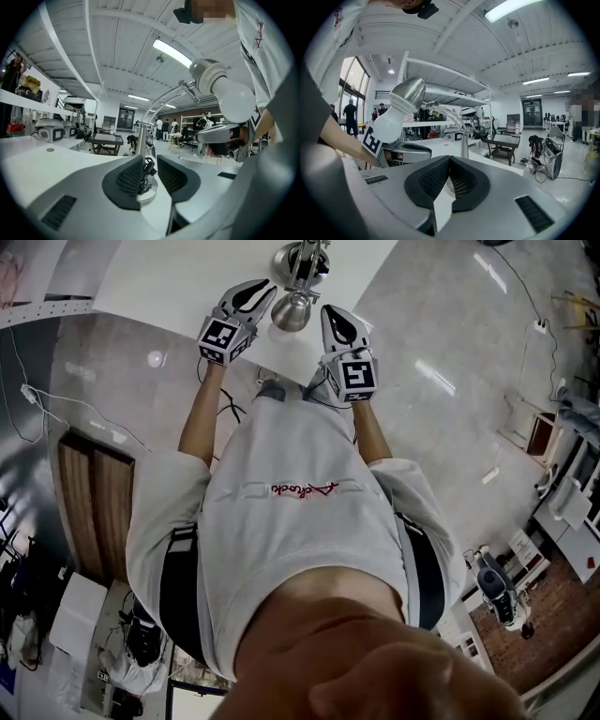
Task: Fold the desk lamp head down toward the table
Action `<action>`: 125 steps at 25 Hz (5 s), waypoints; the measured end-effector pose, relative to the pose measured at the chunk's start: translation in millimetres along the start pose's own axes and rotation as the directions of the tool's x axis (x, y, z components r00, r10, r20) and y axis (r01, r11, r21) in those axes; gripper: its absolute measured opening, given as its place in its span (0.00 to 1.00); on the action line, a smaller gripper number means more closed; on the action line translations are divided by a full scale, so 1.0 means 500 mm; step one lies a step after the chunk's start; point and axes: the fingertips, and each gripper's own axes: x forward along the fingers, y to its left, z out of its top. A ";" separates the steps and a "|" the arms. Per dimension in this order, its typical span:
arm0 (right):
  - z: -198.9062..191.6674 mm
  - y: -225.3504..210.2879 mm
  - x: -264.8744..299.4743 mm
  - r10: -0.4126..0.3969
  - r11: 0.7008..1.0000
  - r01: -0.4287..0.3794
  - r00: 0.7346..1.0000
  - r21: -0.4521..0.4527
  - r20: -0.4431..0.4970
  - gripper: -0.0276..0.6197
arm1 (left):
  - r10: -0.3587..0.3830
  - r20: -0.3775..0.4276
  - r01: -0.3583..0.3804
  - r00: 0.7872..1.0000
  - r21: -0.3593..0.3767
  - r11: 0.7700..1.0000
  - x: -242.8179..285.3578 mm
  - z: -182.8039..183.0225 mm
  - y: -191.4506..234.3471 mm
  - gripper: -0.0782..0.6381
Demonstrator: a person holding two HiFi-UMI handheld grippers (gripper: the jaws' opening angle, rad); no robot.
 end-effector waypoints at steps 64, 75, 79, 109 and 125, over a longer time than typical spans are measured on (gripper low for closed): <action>0.174 0.055 0.084 0.174 0.645 -0.048 0.981 -0.762 0.086 0.31 | -0.266 -0.041 0.269 0.963 0.079 0.960 0.288 0.072 0.009 0.31; 0.194 0.074 0.144 0.254 0.428 -0.015 0.962 -0.903 0.104 0.28 | -0.258 -0.061 0.263 0.964 0.089 0.961 0.291 0.070 0.012 0.31; 0.195 0.090 0.148 0.293 0.365 0.003 0.949 -0.931 0.118 0.14 | -0.262 -0.060 0.266 0.963 0.087 0.960 0.289 0.070 0.009 0.31; 0.141 0.110 0.146 0.260 0.351 0.137 0.936 -0.927 0.237 0.13 | -0.290 -0.055 0.293 0.955 0.065 0.954 0.290 0.071 0.014 0.31; 0.125 0.086 0.135 0.232 0.486 0.054 0.954 -0.872 0.188 0.32 | -0.284 -0.044 0.286 0.958 0.070 0.956 0.269 0.064 0.025 0.37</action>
